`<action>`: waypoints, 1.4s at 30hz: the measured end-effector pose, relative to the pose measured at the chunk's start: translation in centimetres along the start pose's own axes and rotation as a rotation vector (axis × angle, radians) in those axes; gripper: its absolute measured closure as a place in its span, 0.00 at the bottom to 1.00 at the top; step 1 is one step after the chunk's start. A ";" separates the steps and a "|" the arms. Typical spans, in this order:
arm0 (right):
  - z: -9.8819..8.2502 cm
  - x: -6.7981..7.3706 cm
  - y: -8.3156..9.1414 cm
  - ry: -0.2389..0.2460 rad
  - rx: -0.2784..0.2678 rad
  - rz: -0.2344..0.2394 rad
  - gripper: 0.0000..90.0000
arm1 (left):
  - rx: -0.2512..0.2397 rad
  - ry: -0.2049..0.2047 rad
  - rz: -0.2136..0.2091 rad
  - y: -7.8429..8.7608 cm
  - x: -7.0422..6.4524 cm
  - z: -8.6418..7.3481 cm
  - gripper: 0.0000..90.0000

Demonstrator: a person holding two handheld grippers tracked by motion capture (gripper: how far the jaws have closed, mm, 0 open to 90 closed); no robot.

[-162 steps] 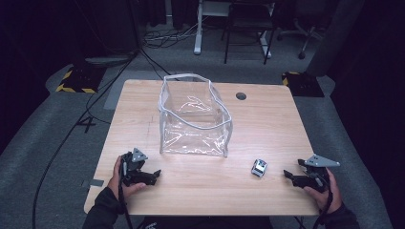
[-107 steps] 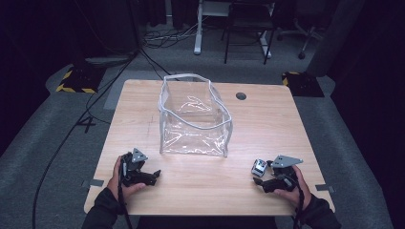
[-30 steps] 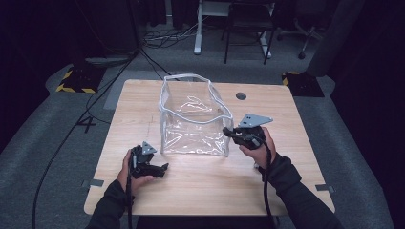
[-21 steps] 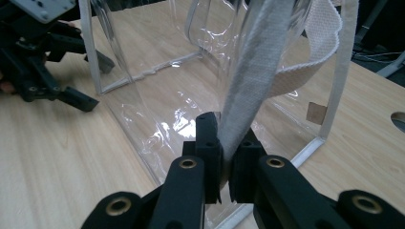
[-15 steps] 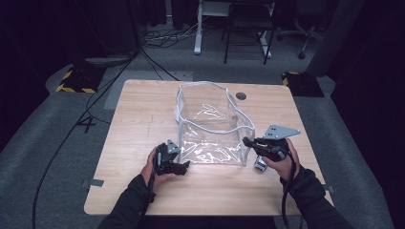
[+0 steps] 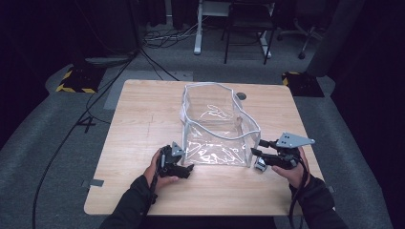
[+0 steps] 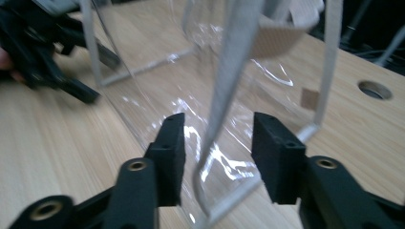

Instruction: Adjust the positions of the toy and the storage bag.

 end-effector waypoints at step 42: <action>-10.6 -3.7 -0.2 -0.177 0.201 -0.076 0.35 | 0.002 0.090 0.080 6.7 3.8 -7.7 0.14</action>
Point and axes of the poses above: each handheld gripper's, and its own axes: y roughly backward along the jaws, z roughly out of its top, x roughly to its left, the point moved 7 cm from there along -y, roughly forward along the jaws, and after that the axes turned 5 degrees about z, right-handed, at the moved point
